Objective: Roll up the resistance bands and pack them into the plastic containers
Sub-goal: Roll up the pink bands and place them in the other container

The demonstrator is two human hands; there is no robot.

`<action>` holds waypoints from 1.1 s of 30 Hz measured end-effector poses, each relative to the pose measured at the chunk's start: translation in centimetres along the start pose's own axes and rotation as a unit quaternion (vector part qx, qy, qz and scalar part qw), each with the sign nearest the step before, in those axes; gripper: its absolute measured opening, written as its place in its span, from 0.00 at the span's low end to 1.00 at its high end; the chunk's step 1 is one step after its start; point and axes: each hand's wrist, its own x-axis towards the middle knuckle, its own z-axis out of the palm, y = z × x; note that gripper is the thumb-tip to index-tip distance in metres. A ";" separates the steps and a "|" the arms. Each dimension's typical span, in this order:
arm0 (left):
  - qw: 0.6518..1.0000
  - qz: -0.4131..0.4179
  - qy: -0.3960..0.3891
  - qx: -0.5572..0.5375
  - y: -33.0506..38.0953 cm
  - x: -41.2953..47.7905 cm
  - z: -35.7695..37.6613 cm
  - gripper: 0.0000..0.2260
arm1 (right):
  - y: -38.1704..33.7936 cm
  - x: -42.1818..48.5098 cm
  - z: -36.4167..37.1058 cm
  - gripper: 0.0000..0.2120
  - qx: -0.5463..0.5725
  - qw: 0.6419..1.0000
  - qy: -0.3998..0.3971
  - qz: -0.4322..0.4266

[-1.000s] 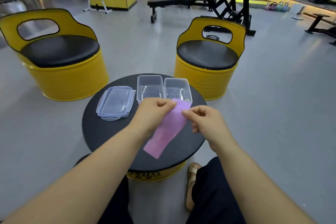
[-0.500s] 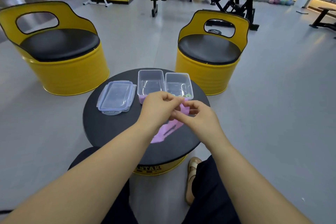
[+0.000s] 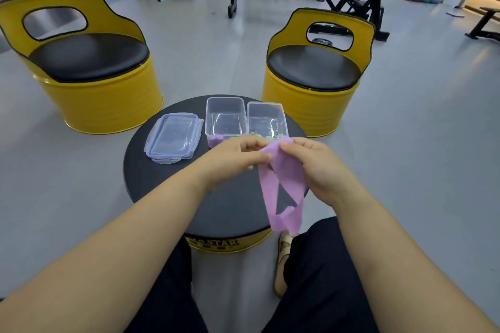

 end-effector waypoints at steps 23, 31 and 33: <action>0.984 0.003 -0.066 -0.168 2.1 0.2 2.0 0.09 | -0.1 0.1 -3.7 0.17 0.006 0.999 0.032 -0.023; 0.971 0.078 0.009 -0.228 3.8 0.2 2.0 0.09 | 7.2 -0.7 -2.9 0.30 0.029 0.995 0.003 0.097; 0.963 0.083 0.015 -0.256 4.3 0.1 2.2 0.11 | 8.2 -0.5 -1.9 0.27 0.030 0.991 -0.009 0.132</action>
